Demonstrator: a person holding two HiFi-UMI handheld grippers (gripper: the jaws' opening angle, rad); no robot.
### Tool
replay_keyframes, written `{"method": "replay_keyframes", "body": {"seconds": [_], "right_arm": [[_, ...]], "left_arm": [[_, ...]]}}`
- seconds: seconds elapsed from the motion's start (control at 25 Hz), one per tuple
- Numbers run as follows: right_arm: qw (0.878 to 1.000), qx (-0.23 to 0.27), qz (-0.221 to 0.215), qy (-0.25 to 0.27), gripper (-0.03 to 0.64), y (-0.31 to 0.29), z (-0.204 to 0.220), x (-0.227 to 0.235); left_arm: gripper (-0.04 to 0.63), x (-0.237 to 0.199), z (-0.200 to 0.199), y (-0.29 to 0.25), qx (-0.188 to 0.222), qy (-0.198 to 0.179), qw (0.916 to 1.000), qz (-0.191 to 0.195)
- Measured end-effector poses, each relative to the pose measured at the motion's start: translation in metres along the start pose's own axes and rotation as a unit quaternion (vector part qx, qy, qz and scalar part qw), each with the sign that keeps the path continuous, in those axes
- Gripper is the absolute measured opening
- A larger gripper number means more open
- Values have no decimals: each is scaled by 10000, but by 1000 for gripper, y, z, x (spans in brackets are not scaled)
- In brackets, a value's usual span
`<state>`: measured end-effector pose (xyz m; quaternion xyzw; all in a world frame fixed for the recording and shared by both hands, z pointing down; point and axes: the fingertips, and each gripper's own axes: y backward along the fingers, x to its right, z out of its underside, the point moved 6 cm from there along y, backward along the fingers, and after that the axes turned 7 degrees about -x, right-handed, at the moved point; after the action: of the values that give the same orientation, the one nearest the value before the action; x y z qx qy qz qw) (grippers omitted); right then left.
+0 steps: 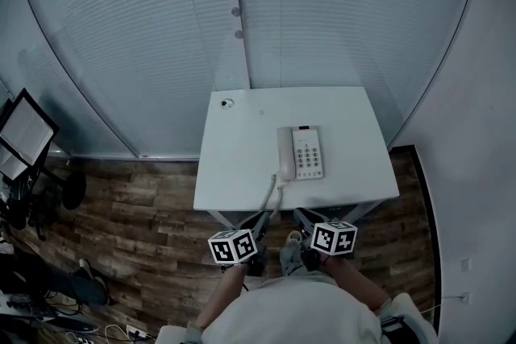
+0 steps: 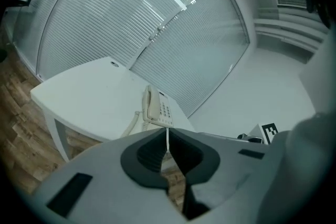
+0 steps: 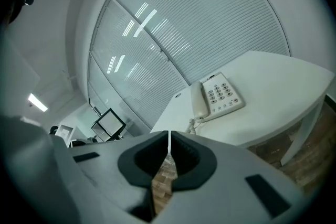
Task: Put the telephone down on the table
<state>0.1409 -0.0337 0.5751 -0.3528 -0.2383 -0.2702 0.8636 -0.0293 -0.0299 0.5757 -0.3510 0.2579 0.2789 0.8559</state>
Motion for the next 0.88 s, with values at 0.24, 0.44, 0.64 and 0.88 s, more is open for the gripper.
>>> {"method": "replay_keyframes", "body": {"seconds": [0.24,0.44,0.64,0.88], "right_arm": [[10000,-24,-75,41,32,15,23,-15],[9998,-22,-161,86,32,24,36,-22],[9997,0,-246,53,32,32,45,-26],[9996,-16,-274,81,32,39,50,-30]], "left_arm": [[31,5,27,17,-142,39,9999,-13],[31,14,40,26,-169,8,9998,49],[31,19,49,33,-163,-26,9998,61],[31,22,51,41,-66,39,9999,77]]}}
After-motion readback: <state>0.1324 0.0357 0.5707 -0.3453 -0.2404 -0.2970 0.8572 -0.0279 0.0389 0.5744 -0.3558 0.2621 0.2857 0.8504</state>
